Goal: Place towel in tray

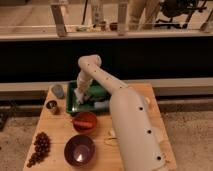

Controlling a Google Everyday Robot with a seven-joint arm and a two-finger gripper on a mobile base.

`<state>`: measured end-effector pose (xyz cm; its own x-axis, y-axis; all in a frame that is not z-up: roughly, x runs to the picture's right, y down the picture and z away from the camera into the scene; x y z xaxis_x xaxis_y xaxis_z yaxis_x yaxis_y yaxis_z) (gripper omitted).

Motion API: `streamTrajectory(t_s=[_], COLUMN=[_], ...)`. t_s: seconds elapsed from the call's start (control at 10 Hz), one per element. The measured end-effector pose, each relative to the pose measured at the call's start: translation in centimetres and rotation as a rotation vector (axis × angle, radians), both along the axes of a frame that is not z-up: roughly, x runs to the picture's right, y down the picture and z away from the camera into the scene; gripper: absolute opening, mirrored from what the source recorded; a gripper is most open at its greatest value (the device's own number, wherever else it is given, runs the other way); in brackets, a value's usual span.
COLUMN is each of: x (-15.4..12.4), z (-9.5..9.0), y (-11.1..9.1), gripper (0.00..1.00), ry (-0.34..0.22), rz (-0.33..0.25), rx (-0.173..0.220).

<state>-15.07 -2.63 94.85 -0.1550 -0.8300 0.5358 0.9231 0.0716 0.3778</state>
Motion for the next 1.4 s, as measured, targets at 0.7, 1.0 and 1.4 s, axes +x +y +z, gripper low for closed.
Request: streamTrajectory(t_s=[0.7, 1.0, 1.4], x=[0.5, 0.6, 0.7], z=[-10.6, -13.6, -14.1], y=[-9.6, -12.2, -12.5], gripper=[0.00, 0.00, 0.00], ry=[0.064, 0.072, 0.077], rz=[0.201, 0.253, 0.285], rx=[0.048, 0.086, 0.107])
